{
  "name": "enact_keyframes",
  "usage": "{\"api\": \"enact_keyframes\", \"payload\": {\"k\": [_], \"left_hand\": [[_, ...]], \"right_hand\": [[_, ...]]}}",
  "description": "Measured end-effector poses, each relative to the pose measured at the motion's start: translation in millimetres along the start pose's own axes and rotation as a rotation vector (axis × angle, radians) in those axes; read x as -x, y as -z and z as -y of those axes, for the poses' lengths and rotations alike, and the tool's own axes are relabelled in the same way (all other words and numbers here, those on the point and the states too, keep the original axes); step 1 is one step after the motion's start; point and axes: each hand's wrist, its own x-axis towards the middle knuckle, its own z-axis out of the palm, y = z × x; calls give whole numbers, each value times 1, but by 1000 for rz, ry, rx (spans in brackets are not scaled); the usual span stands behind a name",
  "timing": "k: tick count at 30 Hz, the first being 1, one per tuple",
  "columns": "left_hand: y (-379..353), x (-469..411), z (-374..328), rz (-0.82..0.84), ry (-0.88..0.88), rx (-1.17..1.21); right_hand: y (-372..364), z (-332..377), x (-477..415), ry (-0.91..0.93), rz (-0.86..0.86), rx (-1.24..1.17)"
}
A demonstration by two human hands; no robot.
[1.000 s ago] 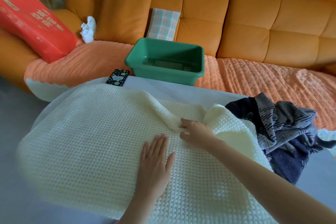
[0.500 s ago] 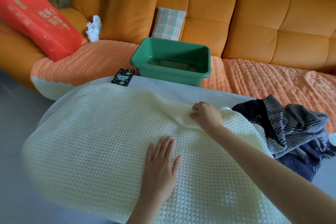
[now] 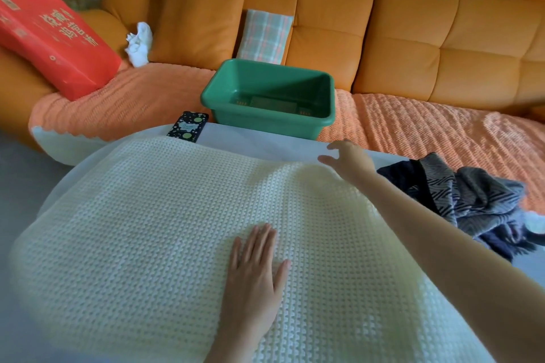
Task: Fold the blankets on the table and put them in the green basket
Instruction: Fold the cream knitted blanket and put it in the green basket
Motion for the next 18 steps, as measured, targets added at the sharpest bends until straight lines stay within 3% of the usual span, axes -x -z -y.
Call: {"api": "enact_keyframes", "payload": {"k": [5,10,12,15,18], "left_hand": [[1,0,0,18,7,-34],[0,0,1,32,-3,-33],[1,0,0,47,5,-18],[3,0,-1,59,38,63],[2,-2,5,33,-14,186]], "right_hand": [[67,-67,77,-139,32,-103],[62,-102,186,-279,166,-272],[45,-99,198,-263,80,-313],[39,-70,196,-245,-183,-332],[43,-17,192,-54,-298,-268]]}}
